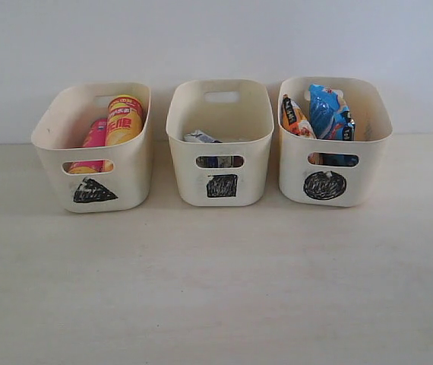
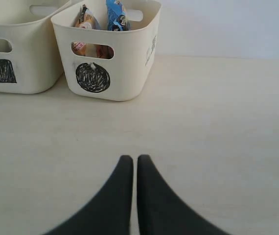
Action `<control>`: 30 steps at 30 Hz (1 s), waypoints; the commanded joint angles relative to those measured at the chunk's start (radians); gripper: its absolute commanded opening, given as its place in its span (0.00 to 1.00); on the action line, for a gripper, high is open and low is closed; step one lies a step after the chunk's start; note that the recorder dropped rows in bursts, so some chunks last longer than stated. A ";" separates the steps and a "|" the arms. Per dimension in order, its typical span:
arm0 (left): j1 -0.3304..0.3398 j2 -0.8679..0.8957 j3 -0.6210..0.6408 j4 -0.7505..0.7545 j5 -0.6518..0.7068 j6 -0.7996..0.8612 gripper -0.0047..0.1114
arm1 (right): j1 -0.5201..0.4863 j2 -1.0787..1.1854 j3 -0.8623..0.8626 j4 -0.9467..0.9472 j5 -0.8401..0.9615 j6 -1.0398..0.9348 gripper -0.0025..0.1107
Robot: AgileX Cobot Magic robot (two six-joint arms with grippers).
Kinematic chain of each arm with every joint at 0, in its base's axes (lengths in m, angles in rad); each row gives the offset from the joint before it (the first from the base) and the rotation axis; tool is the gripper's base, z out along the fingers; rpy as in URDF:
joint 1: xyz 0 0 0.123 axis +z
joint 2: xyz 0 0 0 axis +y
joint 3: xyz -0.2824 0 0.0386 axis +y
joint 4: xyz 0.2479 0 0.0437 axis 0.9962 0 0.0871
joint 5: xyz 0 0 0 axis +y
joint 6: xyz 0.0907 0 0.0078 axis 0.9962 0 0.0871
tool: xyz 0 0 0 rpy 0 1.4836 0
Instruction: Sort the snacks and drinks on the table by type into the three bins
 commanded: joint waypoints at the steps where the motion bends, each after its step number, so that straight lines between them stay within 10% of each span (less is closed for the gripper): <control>1: 0.044 -0.038 0.008 0.008 0.036 -0.043 0.07 | -0.004 -0.005 0.003 0.001 -0.008 -0.003 0.02; 30: 0.097 -0.038 0.008 0.007 0.166 -0.060 0.07 | -0.004 -0.005 0.003 0.001 -0.008 -0.003 0.02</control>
